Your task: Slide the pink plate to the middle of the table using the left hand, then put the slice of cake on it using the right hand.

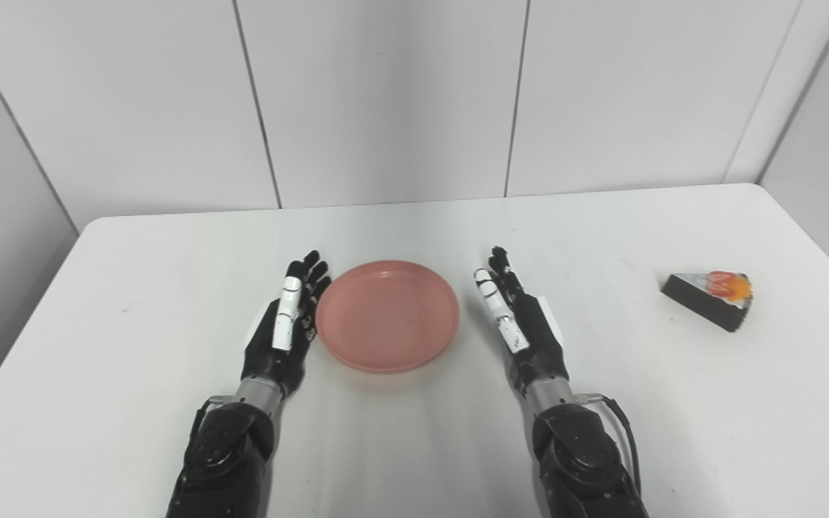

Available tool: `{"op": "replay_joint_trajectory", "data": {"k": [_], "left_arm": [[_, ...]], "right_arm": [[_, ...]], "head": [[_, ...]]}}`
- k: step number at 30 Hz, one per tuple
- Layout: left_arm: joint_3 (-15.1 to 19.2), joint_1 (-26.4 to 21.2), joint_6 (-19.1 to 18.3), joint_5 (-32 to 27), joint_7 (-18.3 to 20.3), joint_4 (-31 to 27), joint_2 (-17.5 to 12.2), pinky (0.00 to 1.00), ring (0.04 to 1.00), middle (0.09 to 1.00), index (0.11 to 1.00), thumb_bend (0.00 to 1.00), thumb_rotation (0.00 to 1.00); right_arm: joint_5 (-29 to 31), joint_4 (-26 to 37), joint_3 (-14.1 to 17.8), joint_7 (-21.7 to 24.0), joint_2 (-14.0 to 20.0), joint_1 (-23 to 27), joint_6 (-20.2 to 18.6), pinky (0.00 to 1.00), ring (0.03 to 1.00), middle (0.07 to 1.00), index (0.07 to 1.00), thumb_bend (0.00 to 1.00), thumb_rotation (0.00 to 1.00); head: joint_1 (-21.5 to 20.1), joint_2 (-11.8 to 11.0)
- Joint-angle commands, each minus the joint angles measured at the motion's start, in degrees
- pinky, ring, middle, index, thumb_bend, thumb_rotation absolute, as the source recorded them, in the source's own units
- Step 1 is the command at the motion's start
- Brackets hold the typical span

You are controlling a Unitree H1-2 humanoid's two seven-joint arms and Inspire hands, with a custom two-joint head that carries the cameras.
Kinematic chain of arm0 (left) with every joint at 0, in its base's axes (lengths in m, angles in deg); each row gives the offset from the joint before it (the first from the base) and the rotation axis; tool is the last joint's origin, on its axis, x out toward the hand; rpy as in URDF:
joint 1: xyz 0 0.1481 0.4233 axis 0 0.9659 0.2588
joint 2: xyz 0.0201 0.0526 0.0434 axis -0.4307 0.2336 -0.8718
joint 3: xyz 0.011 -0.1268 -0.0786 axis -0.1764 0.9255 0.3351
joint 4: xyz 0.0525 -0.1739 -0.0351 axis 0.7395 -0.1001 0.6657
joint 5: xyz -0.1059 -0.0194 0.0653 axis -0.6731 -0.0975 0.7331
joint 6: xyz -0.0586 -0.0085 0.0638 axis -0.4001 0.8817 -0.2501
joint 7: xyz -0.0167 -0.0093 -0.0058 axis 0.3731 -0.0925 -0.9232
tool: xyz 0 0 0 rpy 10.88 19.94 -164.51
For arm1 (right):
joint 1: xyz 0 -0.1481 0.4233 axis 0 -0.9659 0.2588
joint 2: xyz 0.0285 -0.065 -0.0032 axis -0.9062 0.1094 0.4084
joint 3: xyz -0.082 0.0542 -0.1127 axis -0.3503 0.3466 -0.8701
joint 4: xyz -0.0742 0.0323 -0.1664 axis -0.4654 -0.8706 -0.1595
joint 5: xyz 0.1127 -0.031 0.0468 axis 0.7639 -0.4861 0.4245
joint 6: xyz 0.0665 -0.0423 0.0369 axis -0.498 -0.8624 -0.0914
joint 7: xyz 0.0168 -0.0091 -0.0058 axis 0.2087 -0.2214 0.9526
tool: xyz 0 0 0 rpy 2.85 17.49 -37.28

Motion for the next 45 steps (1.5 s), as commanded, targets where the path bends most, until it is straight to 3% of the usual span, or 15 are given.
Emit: {"op": "replay_joint_trajectory", "data": {"k": [1, 5, 8, 11, 15, 17, 19, 23, 27, 31, 40, 45], "left_arm": [[-0.61, -1.27, 1.82, 0.55, 1.18, -0.27, -0.51, 1.0, 1.0, 1.0, 1.0, 0.7, 1.0], [-0.48, -1.5, 3.24, 0.97, 1.09, 0.72, -0.81, 1.0, 1.0, 1.0, 1.0, 0.71, 1.0], [-0.43, -1.67, 4.16, 0.77, 1.89, 1.7, -1.54, 1.0, 1.0, 1.0, 1.0, 0.73, 1.0], [-0.3, -1.76, 4.73, 0.56, 2.3, 2.4, -2.09, 1.0, 1.0, 1.0, 1.0, 0.74, 1.0], [0.29, -1.79, 4.86, -0.76, 3.5, 2.81, -2.71, 1.0, 1.0, 1.0, 1.0, 0.75, 1.0], [0.6, -1.77, 5.1, -0.93, 3.92, 2.94, -2.88, 1.0, 1.0, 1.0, 1.0, 0.75, 1.0], [0.93, -1.89, 5.16, -0.97, 4.11, 3.25, -2.95, 1.0, 1.0, 1.0, 1.0, 0.75, 1.0], [1.77, -2.49, 5.1, -2.25, 5.25, 4.66, -2.93, 1.0, 1.0, 1.0, 1.0, 0.78, 1.0], [2.02, -2.92, 6.07, -2.79, 6.57, 6.0, -3.4, 1.0, 1.0, 1.0, 1.0, 0.77, 1.0], [2.3, -3.3, 7.92, -3.11, 6.91, 7.57, -3.64, 1.0, 1.0, 1.0, 1.0, 0.76, 1.0], [2.97, -3.79, 9.19, -3.12, 7.23, 9.6, -4.25, 1.0, 1.0, 1.0, 1.0, 0.77, 1.0], [3.54, -4.09, 9.46, -3.99, 8.66, 10.57, -4.73, 1.0, 1.0, 1.0, 1.0, 0.75, 1.0]], "right_arm": [[-0.55, 1.9, -0.23, -0.58, -0.9, 2.66, 0.22, 1.0, 0.993, 0.991, 0.985, 0.54, 0.76], [-1.69, 3.16, -0.04, -1.31, 0.01, 3.72, 0.43, 1.0, 0.976, 0.974, 0.977, 0.55, 0.8], [-2.82, 5.64, 0.08, -0.74, 1.98, 5.25, -2.05, 0.98, 0.956, 0.957, 0.969, 0.53, 0.81], [-3.9, 5.81, 0.21, -0.73, 3.77, 6.89, -2.12, 0.97, 0.952, 0.951, 0.943, 0.5, 0.78], [-9.58, 7.95, -0.84, -0.77, 8.25, 9.65, -9.58, 0.96, 0.956, 0.962, 0.947, 0.57, 0.81], [-12.34, 9.06, -1.39, -1.35, 9.61, 10.32, -12.44, 0.96, 0.968, 0.968, 0.945, 0.57, 0.78], [-15.85, 10.14, -2.49, -1.41, 11.55, 10.88, -14.87, 0.89, 0.933, 0.938, 0.901, 0.6, 0.81], [-16.24, 11.58, -3.14, 2.03, 14.94, 11.82, -16.75, 0.92, 0.962, 0.96, 0.937, 0.68, 0.87], [-15.98, 12.44, -1.97, 3.73, 16.87, 12.71, -19.81, 0.91, 0.964, 0.96, 0.932, 0.73, 0.8], [-16.48, 12.48, -0.49, 3.29, 18.27, 13.47, -21.98, 0.89, 0.951, 0.951, 0.924, 0.71, 0.69], [-20.53, 13.27, 1.08, 2.95, 22.62, 13.54, -24.97, 0.84, 0.912, 0.922, 0.912, 0.71, 0.65], [-25.06, 13.18, 1.64, 5.29, 24.48, 13.37, -25.23, 0.82, 0.908, 0.927, 0.916, 0.75, 0.62]], "head": [[0.03, 0.07], [-1.67, 0.1], [-2.67, 0.15], [-3.56, 0.21], [-5.5, 0.28], [-6.18, 0.23], [-6.91, 0.16], [-8.51, -0.09], [-9.78, -0.22], [-10.91, -0.51], [-14.23, -1.22], [-16.21, -1.82]]}}
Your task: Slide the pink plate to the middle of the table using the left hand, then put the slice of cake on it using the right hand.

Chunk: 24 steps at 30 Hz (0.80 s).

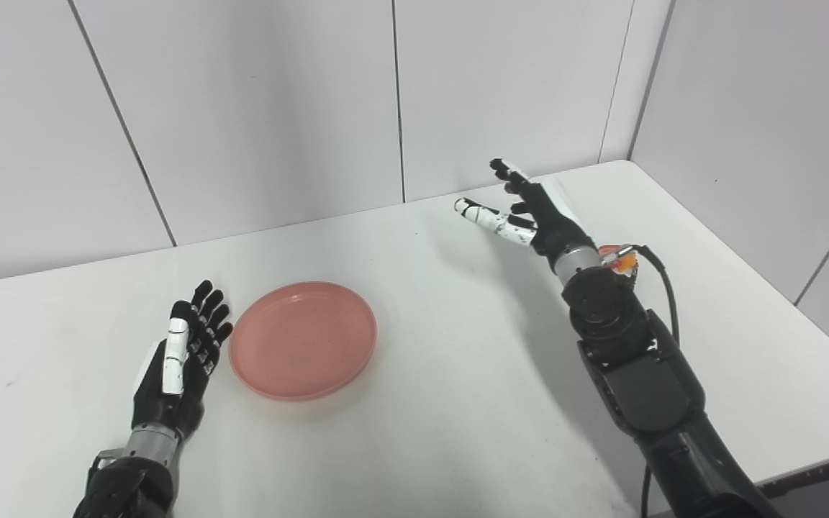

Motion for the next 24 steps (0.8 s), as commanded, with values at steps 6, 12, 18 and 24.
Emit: {"op": "replay_joint_trajectory", "data": {"k": [6, 12, 18, 24], "left_arm": [[0.88, -1.6, 1.93, -1.18, 2.05, 3.03, -1.68, 1.0, 1.0, 1.0, 1.0, 0.78, 1.0], [1.17, -1.77, 2.54, -1.33, 1.98, 3.74, -1.84, 1.0, 1.0, 1.0, 1.0, 0.77, 1.0], [1.34, -2.13, 2.23, -1.61, 2.76, 4.39, -2.23, 1.0, 1.0, 1.0, 1.0, 0.78, 1.0], [1.59, -2.2, 2.04, -1.57, 2.62, 4.32, -2.27, 1.0, 1.0, 1.0, 1.0, 0.79, 1.0]], "right_arm": [[-11.78, 2.45, 4.15, 5.91, 1.24, 2.52, 0.19, 0.77, 0.893, 0.925, 0.924, 0.82, 0.6], [-23.03, 3.73, 6.97, 13.8, 1.39, 2.78, 0.19, 0.76, 0.893, 0.928, 0.924, 0.9, 0.6], [-31.29, 5.21, 10.7, 21.64, 1.25, 2.91, 0.19, 0.66, 0.822, 0.869, 0.928, 0.95, 0.54], [-39.62, 6.66, 12.42, 27.25, 2.27, 2.8, 0.2, 0.34, 0.529, 0.629, 0.919, 0.98, 0.49]], "head": [[-1.09, -0.21], [-2.36, -0.41], [-3.02, -0.57], [-3.53, -0.54]]}}
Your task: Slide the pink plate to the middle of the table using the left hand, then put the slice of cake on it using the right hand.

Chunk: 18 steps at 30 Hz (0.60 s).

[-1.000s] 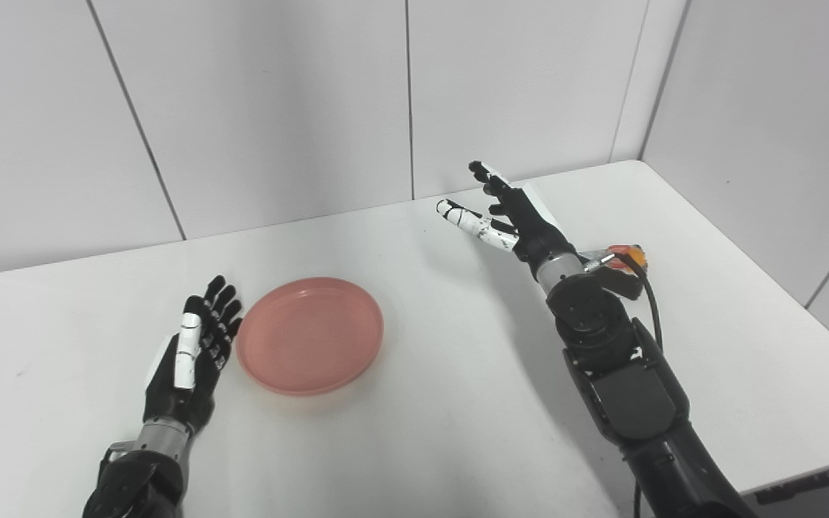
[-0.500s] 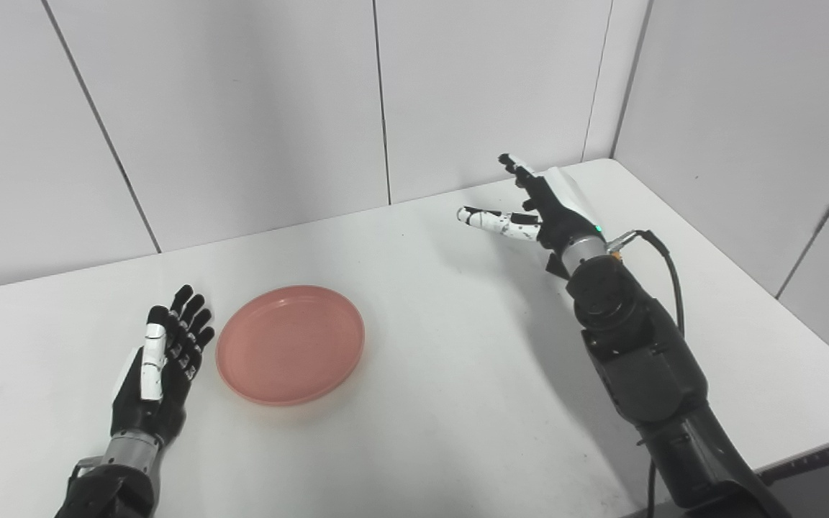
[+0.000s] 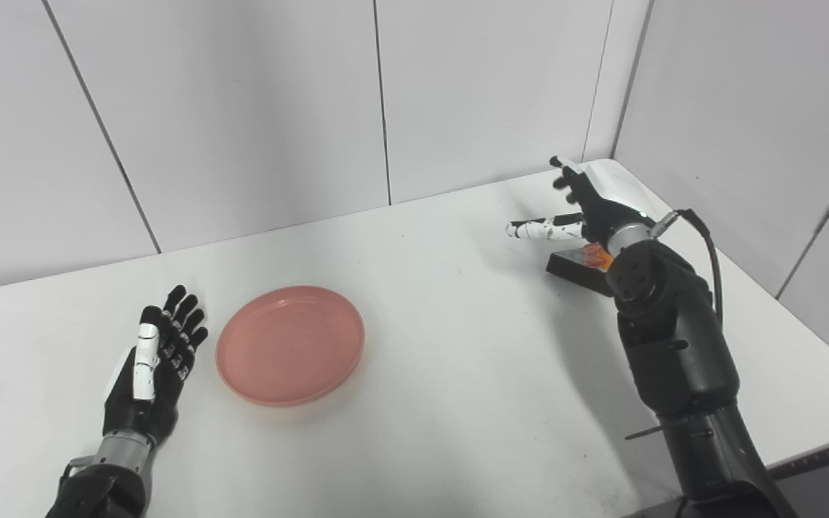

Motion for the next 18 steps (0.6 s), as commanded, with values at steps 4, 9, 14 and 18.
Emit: {"op": "replay_joint_trajectory", "data": {"k": [4, 9, 14, 18], "left_arm": [[0.32, -0.36, 0.57, -0.56, 0.7, 0.51, -0.8, 1.0, 1.0, 1.0, 1.0, 0.79, 1.0], [0.35, -0.32, 0.32, -0.57, 0.62, 0.29, -0.83, 1.0, 1.0, 1.0, 1.0, 0.8, 1.0], [0.52, -0.46, 0.1, -0.78, 0.71, 0.6, -0.85, 1.0, 1.0, 1.0, 1.0, 0.8, 1.0], [0.37, -0.47, 0.39, -0.47, 0.81, 0.82, -1.01, 1.0, 1.0, 1.0, 1.0, 0.8, 1.0]], "right_arm": [[-5.86, 3.09, 0.96, 3.99, 2.83, 2.55, 0.35, 0.56, 0.754, 0.81, 0.91, 0.99, 0.46], [-8.91, 3.19, 1.83, 7.89, 3.83, 2.39, 0.35, 0.66, 0.815, 0.859, 0.923, 1.0, 0.44], [-13.32, 2.34, 2.0, 10.18, 4.53, 2.25, 0.34, 0.52, 0.703, 0.782, 0.924, 1.0, 0.45], [-14.84, 1.85, 2.73, 10.86, 4.74, 2.01, 0.34, 0.4, 0.596, 0.713, 0.93, 1.0, 0.42]], "head": [[-0.19, 0.02], [-0.33, 0.21], [-0.35, 0.33], [-0.35, 0.32]]}}
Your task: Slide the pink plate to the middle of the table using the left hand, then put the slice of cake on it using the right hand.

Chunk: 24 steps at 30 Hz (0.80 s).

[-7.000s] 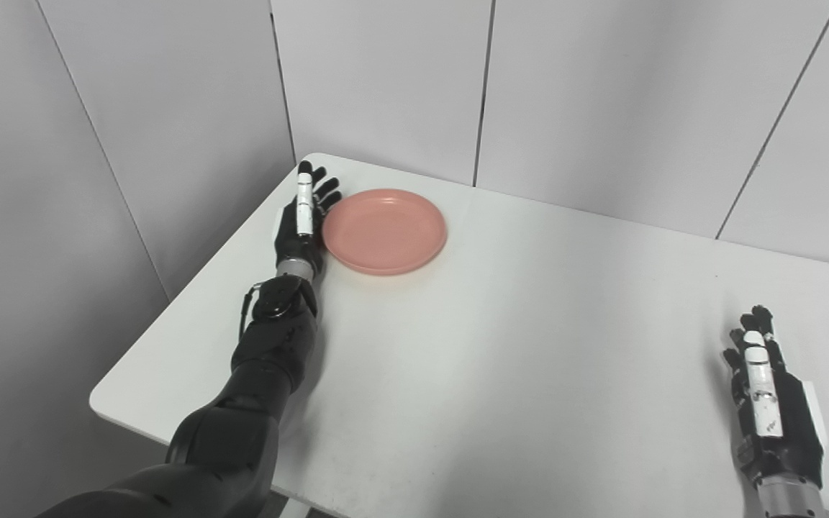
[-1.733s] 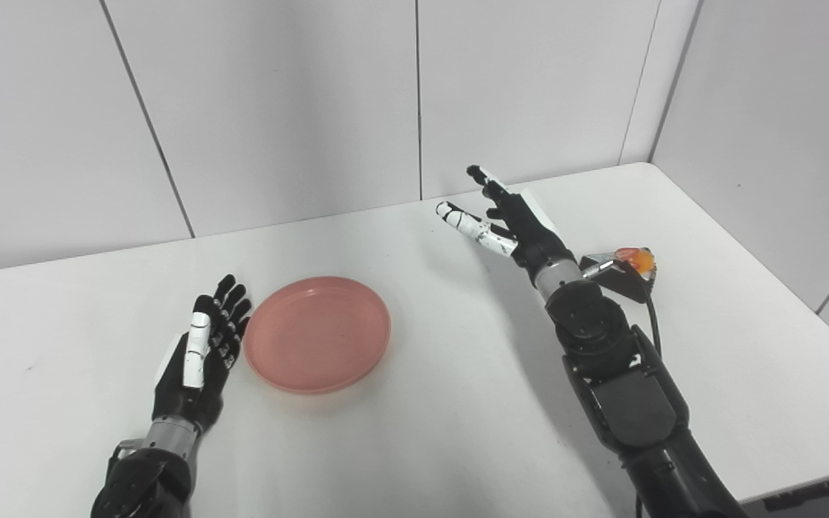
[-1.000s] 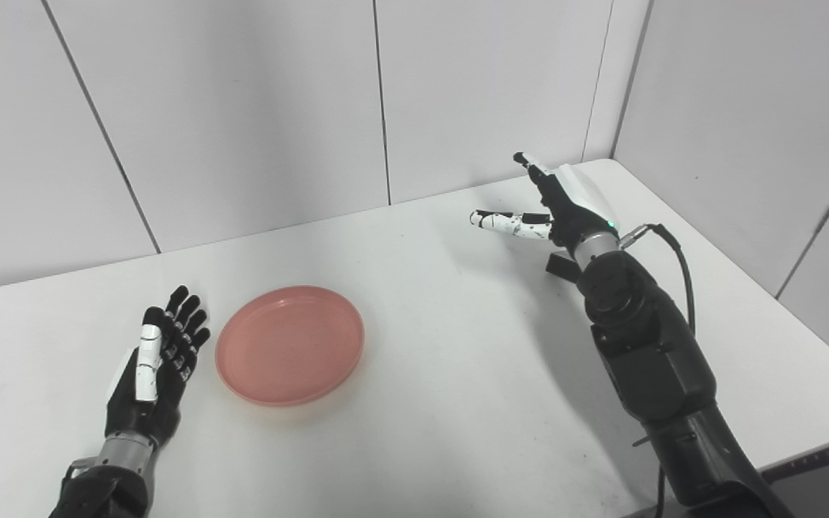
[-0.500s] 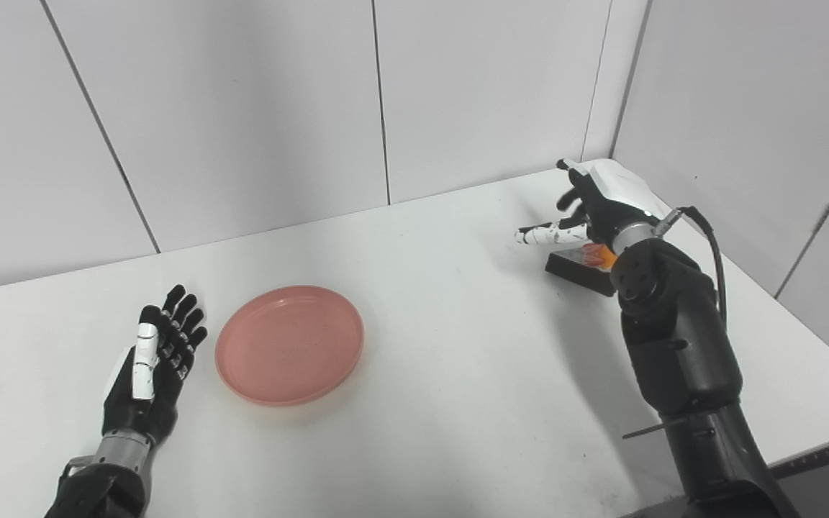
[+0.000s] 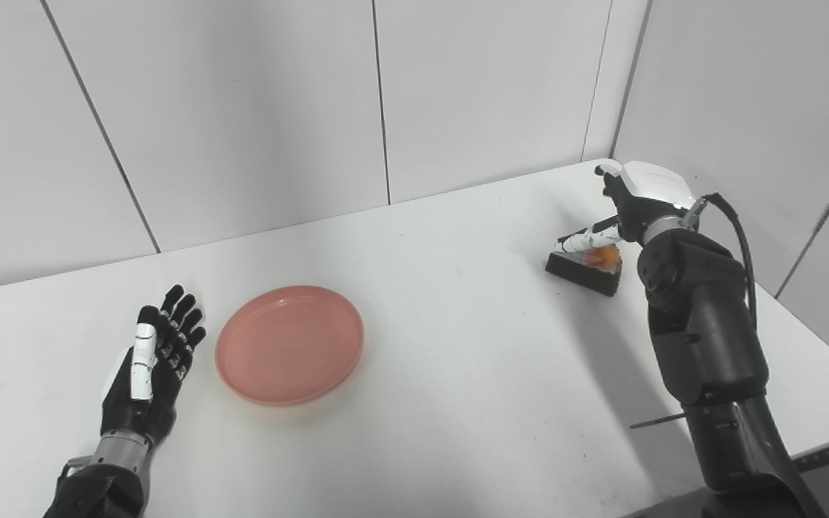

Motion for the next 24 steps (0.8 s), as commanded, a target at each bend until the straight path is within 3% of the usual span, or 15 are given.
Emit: {"op": "replay_joint_trajectory", "data": {"k": [1, 3, 6, 8, 11, 14, 18, 24], "left_arm": [[0.13, -0.41, 0.32, -0.39, 0.72, 0.61, -0.93, 1.0, 1.0, 1.0, 1.0, 0.8, 1.0], [0.04, -0.42, 0.55, -0.43, 1.07, 0.75, -1.04, 1.0, 1.0, 1.0, 1.0, 0.8, 1.0], [-0.06, -0.26, -0.22, -0.47, 1.04, 0.19, -1.16, 1.0, 1.0, 1.0, 1.0, 0.81, 1.0], [0.11, -0.28, -0.07, -0.71, 0.98, 0.23, -1.06, 1.0, 1.0, 1.0, 1.0, 0.8, 1.0], [0.16, -0.33, 0.58, -0.66, 1.03, 0.57, -1.0, 1.0, 1.0, 1.0, 1.0, 0.78, 1.0], [0.2, -0.39, 0.67, -0.55, 0.95, 0.87, -1.0, 1.0, 1.0, 1.0, 1.0, 0.79, 1.0], [0.23, -0.18, 0.08, -0.6, 0.81, 0.21, -0.94, 1.0, 1.0, 1.0, 1.0, 0.78, 1.0], [0.24, 0.03, -1.3, -0.78, 0.86, -0.74, -0.98, 1.0, 1.0, 1.0, 1.0, 0.78, 1.0]], "right_arm": [[-1.19, 0.71, 0.88, -0.24, 1.69, 2.01, 0.34, 0.41, 0.61, 0.719, 0.929, 1.0, 0.41], [-1.73, 0.18, 1.33, -0.33, 1.58, 2.12, 0.34, 0.37, 0.562, 0.678, 0.93, 1.0, 0.4], [-2.09, -0.74, 2.06, -0.89, 1.19, 2.0, 0.34, 0.38, 0.567, 0.68, 0.935, 1.0, 0.4], [-1.76, -1.69, 2.03, -1.77, 1.31, 1.66, 0.34, 0.55, 0.75, 0.807, 0.936, 1.0, 0.4], [-0.25, -3.22, 2.09, -3.23, 1.54, 1.17, 0.35, 0.82, 0.889, 0.911, 0.933, 1.0, 0.4], [1.92, -4.78, 1.61, -4.95, 2.12, 0.55, 0.36, 0.87, 0.905, 0.926, 0.936, 1.0, 0.39], [5.14, -7.25, 0.05, -11.62, 2.8, -0.9, 0.44, 0.98, 0.952, 0.946, 0.932, 1.0, 0.37], [8.03, -9.93, -3.34, -17.73, 4.38, -1.94, 0.41, 1.0, 1.0, 0.978, 0.951, 1.0, 0.43]], "head": [[0.0, -0.04], [0.0, -0.04], [-0.1, 0.01], [-0.15, 0.05], [-0.18, 0.2], [-0.22, 0.34], [-0.15, 0.36], [-0.09, 0.64]]}}
